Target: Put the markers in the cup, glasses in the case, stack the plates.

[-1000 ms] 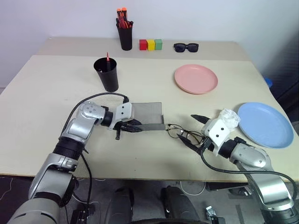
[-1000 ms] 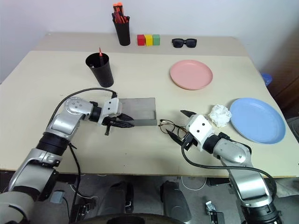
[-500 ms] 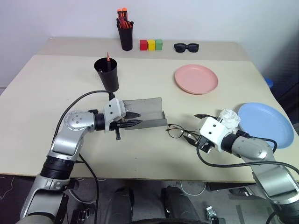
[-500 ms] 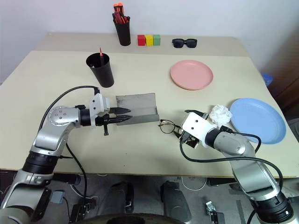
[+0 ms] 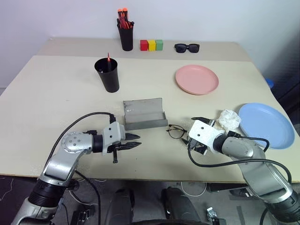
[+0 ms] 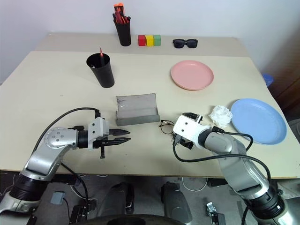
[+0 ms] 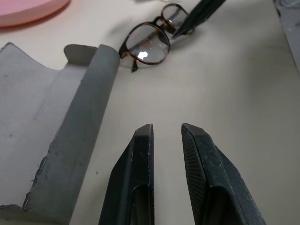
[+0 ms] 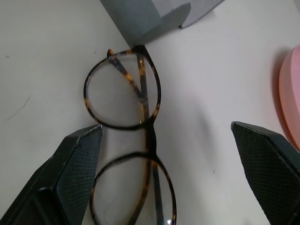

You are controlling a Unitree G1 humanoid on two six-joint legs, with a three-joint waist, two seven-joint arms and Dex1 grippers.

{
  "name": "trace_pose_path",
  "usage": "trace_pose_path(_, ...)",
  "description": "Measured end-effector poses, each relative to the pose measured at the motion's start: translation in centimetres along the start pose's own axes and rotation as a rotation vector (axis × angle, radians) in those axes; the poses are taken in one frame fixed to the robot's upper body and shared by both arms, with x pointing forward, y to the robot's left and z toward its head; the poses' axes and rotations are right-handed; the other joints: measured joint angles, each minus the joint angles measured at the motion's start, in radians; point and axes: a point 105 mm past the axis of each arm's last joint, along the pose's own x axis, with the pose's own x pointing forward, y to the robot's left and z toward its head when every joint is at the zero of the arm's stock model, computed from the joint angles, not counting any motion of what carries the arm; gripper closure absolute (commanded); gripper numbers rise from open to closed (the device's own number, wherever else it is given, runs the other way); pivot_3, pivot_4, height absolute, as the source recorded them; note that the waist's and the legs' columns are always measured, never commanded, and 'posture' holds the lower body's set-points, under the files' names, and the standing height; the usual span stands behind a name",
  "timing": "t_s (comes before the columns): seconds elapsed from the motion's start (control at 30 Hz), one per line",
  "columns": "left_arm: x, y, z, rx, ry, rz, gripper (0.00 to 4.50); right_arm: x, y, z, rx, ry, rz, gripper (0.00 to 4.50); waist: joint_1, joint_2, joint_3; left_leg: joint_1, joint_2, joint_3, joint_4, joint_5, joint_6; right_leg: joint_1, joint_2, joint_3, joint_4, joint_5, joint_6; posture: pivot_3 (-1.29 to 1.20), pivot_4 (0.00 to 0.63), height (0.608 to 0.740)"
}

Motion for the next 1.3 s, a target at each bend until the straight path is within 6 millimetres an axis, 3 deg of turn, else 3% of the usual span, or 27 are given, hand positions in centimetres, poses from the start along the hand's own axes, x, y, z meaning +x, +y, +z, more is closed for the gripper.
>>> trace_pose_path(0.03,0.1,-0.1,0.0,-0.001,-0.013,0.010,3.56,0.1,0.0,0.0,-0.004,0.004,-0.004,0.91,0.000,0.000,0.000,0.000,0.000,0.000,0.000,0.000,0.000,0.000,0.000,0.000,0.000,0.000,0.000,0.00,0.150,0.725)
trace_pose_path(0.2,0.0,-1.0,-0.8,-0.018,-0.025,0.029,3.56,0.6,0.0,-0.3,-0.014,0.023,-0.005,3.60,-0.002,0.000,0.000,0.000,0.000,0.000,0.000,0.000,0.000,0.000,0.000,0.000,0.000,0.000,0.000,0.00,0.150,0.725)
trace_pose_path(0.27,-0.1,-1.4,-1.3,-0.024,-0.025,0.030,3.56,0.7,-0.1,-0.4,-0.023,0.029,-0.013,4.47,-0.002,0.000,0.000,0.000,0.000,0.000,0.000,0.000,0.000,0.000,0.000,0.000,0.000,0.000,0.000,0.00,0.150,0.725)
trace_pose_path(0.43,-0.5,-2.4,-2.2,-0.045,-0.025,0.042,3.56,0.7,-0.2,-0.4,-0.046,0.024,-0.012,4.47,-0.003,0.000,0.000,0.000,0.000,0.000,0.000,0.000,0.000,0.000,0.000,0.000,0.000,0.000,0.000,0.00,0.150,0.725)
trace_pose_path(0.63,-0.8,-1.7,-2.2,-0.027,-0.035,0.098,3.56,0.5,-0.6,-0.3,-0.114,0.018,-0.010,4.47,-0.002,0.000,0.000,0.000,0.000,0.000,0.000,0.000,0.000,0.000,0.000,0.000,0.000,0.000,0.000,0.00,0.150,0.725)
trace_pose_path(0.77,-1.8,0.5,-2.0,-0.010,-0.044,0.224,3.56,-0.3,-2.7,1.4,-0.243,-0.048,-0.018,4.47,-0.003,0.000,0.000,0.000,0.000,0.000,0.000,0.000,0.000,-0.001,0.000,0.000,0.000,0.000,0.000,0.00,0.150,0.725)
trace_pose_path(0.87,-2.6,2.1,-1.6,-0.016,-0.069,0.322,3.56,-0.5,-4.3,4.0,-0.297,-0.146,-0.035,4.47,-0.006,0.000,0.000,0.001,0.001,0.000,-0.001,0.000,0.000,-0.001,0.000,0.000,0.000,0.001,0.001,0.00,0.150,0.725)
trace_pose_path(0.97,-3.7,3.5,-1.3,-0.074,-0.099,0.435,3.56,0.4,-5.5,8.5,-0.319,-0.303,-0.063,4.47,-0.017,0.000,0.000,0.001,0.001,0.000,-0.001,0.000,0.000,-0.001,0.001,0.000,0.001,0.002,0.002,0.00,0.150,0.725)
trace_pose_path(1.03,-4.3,4.0,-1.0,-0.095,-0.111,0.483,3.56,1.3,-5.2,10.6,-0.353,-0.379,-0.046,4.47,-0.020,0.000,0.000,0.001,0.001,0.000,-0.001,0.000,0.000,-0.001,0.000,0.000,0.001,0.002,0.002,0.00,0.150,0.725)
trace_pose_path(1.17,-5.0,4.1,-1.3,-0.118,-0.092,0.531,3.56,5.3,-3.4,12.4,-0.348,-0.425,0.040,4.47,-0.025,-0.001,0.000,0.001,0.001,0.001,-0.001,0.000,0.000,0.000,0.000,0.000,0.001,0.002,0.002,0.00,0.150,0.725)
trace_pose_path(1.3,-5.3,3.7,-1.0,-0.129,-0.079,0.560,3.56,7.9,-1.9,12.6,-0.372,-0.424,0.103,4.47,-0.025,0.000,0.000,0.000,0.001,0.001,-0.001,0.000,0.000,0.000,0.000,-0.001,0.001,0.002,0.002,0.00,0.150,0.725)
